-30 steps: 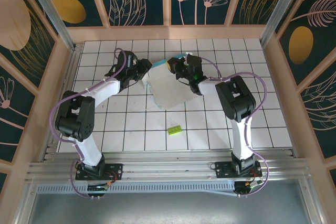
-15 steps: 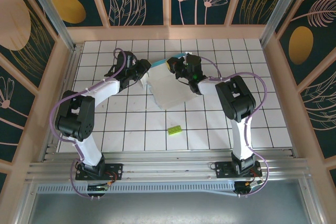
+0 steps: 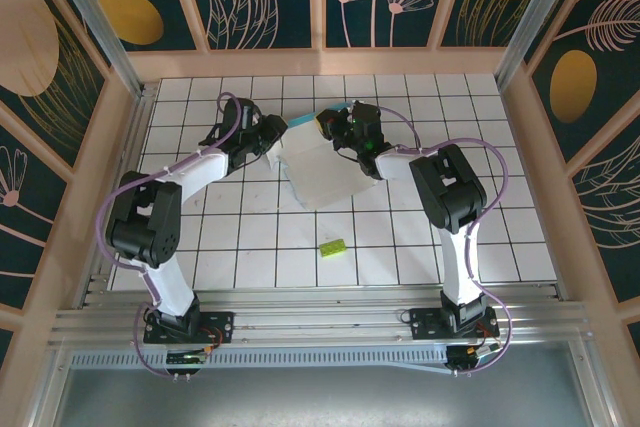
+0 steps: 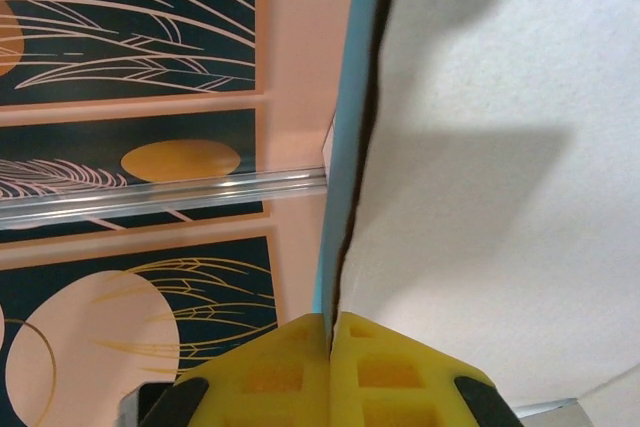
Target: Fold the paper box
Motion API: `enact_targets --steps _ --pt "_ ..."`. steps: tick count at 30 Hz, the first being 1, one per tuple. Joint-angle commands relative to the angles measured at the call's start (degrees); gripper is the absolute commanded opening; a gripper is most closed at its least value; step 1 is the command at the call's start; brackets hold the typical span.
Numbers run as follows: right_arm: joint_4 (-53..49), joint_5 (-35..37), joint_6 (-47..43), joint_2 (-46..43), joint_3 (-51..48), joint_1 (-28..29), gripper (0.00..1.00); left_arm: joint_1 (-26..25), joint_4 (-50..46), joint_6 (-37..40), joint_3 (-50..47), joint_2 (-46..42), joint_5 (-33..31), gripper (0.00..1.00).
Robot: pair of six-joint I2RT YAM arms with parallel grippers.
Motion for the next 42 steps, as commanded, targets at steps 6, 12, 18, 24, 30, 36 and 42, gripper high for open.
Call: enact_targets --steps 6,12,18,24,30,36,42 --pt "-3.63 1.61 -0.95 -0.49 0.2 0.12 0.06 0.15 -1.26 -1.17 0.91 1.68 1.05 0.23" --pt "-3.48 1.72 -0.76 -0.01 0.28 -0.08 0.06 -0.19 -4.17 0.93 -4.93 -4.88 -6.16 0.39" --pt "-3.55 1.85 -0.86 -0.05 -0.15 -0.58 0.06 -5.14 -8.56 -0.63 -12.46 -14.44 -17.07 0.38" --pt "-4.0 2.07 -1.03 -0.19 -0.16 -0.72 0.06 -10.35 -4.95 -7.47 -14.72 -12.19 -18.03 0.35" --pt "-4.07 2.06 -0.96 -0.14 -0.33 -0.67 0.06 -12.02 -4.08 -8.33 -8.91 -2.49 -19.97 0.33" --pt "-4.23 2.2 -0.77 -0.33 -0.68 -0.72 0.07 -12.1 -7.17 -5.22 -3.52 4.19 -23.34 0.32" --pt "-4.49 2.16 -0.93 -0.62 -0.77 -0.69 0.07 -12.02 -10.66 -3.57 -1.27 6.73 -31.77 0.35"
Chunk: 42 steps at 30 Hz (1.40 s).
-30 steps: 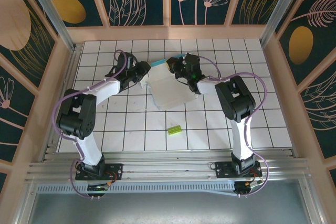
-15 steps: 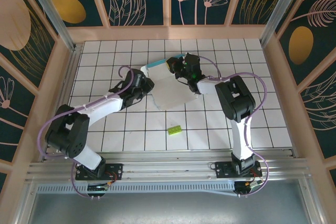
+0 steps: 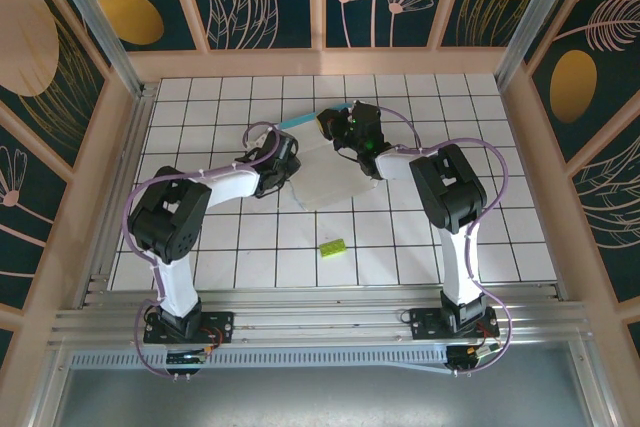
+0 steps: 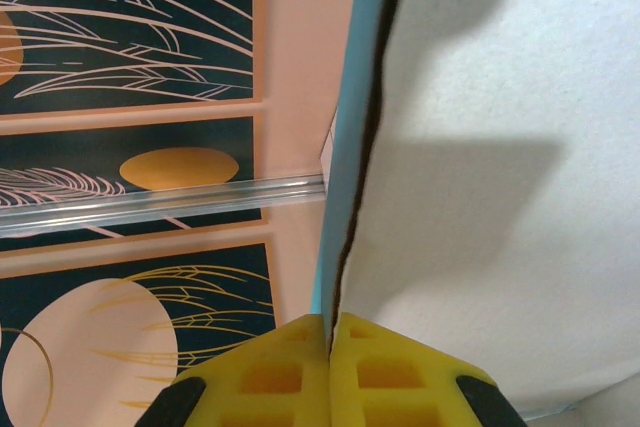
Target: Fold the paper box
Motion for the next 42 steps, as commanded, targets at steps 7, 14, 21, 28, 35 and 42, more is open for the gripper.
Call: enact_targets --steps 7,14,21,28,35,42 --pt "-4.39 1.35 -1.13 -0.94 -1.21 -0.52 0.07 -0.26 -4.6 2.99 4.31 4.22 -9.26 0.37" --pt "-4.01 1.26 -0.95 -0.97 -1.46 -0.47 0.07 -0.16 5.59 5.77 2.49 5.63 -5.45 0.29" --pt "-4.01 1.27 -0.71 -1.15 -1.74 -0.34 0.07 -0.16 9.12 6.83 2.94 6.96 -3.75 0.23" --pt "-4.19 1.09 -0.69 -1.02 -1.39 -0.05 0.07 -0.18 11.48 10.95 5.26 9.21 0.25 0.24" --pt "-4.61 1.17 -0.65 -1.11 -1.29 0.08 0.07 -0.2 10.69 10.9 6.28 10.37 1.52 0.24" --pt "-5.08 1.4 -0.95 -1.68 -1.12 0.08 0.07 -0.18 9.7 13.87 4.08 3.86 -0.98 0.34"
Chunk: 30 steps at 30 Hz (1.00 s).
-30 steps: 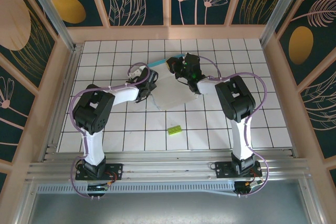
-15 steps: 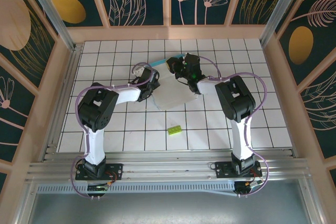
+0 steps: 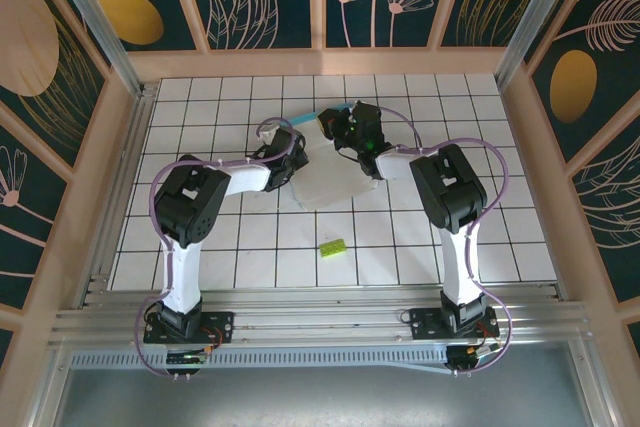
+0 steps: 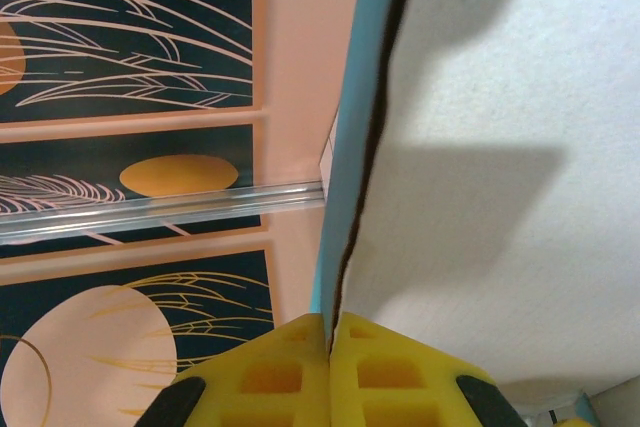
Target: Fold the paper box
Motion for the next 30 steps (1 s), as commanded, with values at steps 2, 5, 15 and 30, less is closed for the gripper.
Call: enact_targets --steps 2,5,15,30 --pt "-5.02 0.81 -0.98 -1.64 -0.97 0.07 0.07 -0.16 0.06 4.86 -2.21 -8.22 -2.45 0.36" --pt "-4.95 0.68 -0.98 -1.64 -0.86 0.0 0.07 -0.13 -1.14 7.68 -3.98 -12.46 -2.39 0.37" --pt "-5.39 0.28 -1.32 -1.74 -0.99 0.03 0.07 -0.26 -5.44 4.45 -6.18 -16.71 4.96 0.27" --pt "-5.3 -0.47 -1.48 -1.88 -1.45 0.0 0.07 14.74 -15.72 35.98 -2.4 -26.24 12.82 0.4"
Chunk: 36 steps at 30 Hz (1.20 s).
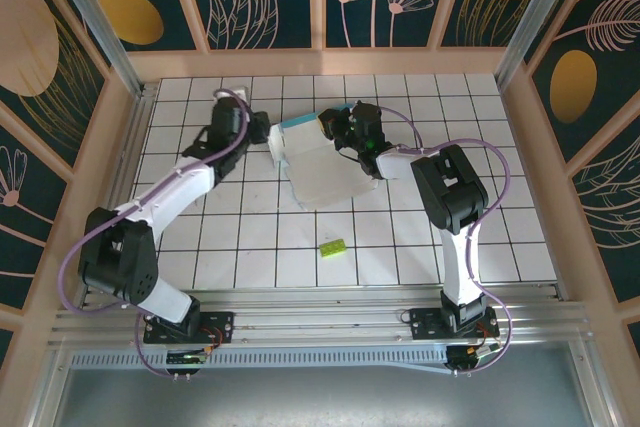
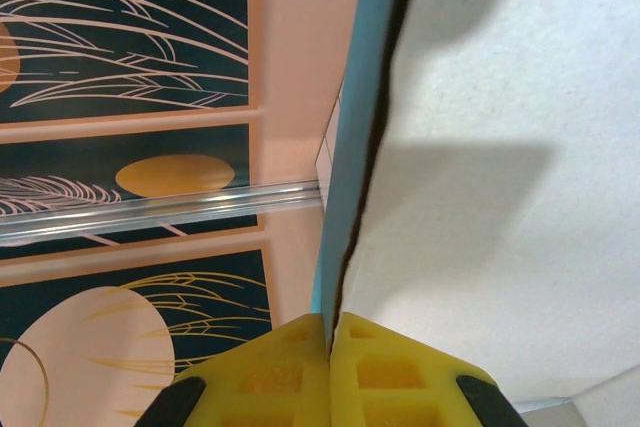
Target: Fold the paper box
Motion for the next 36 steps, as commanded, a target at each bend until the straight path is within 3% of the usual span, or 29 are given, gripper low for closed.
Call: enact_targets --steps 1,8,13,23,33,36 --pt "-4.02 -0.41 -1.42 -1.33 -1.52 0.01 0.07 4.64 -5.84 6.68 1.76 3.45 9.71 0.4" --pt "-3.95 -0.74 -2.05 -2.38 -2.0 -0.03 0.07 6.63 -5.83 15.07 5.53 14.9 16.76 0.31" --pt "-3.72 -0.93 -2.09 -2.58 -2.29 0.03 0.07 6.73 -7.46 15.19 11.23 22.29 20.06 0.31" --pt "-3.05 -1.11 -1.73 -2.5 -2.4 -0.01 0.07 6.74 -4.75 14.2 11.07 24.05 35.23 0.3" --pt "-2.86 -0.85 -1.8 -2.62 -3.4 0.02 0.07 6.68 -0.01 9.85 11.23 25.46 44.82 0.31" --pt "-2.89 -0.67 -1.98 -2.78 -3.62 -0.12 0.07 6.68 -0.83 11.48 9.68 24.62 43.18 0.34"
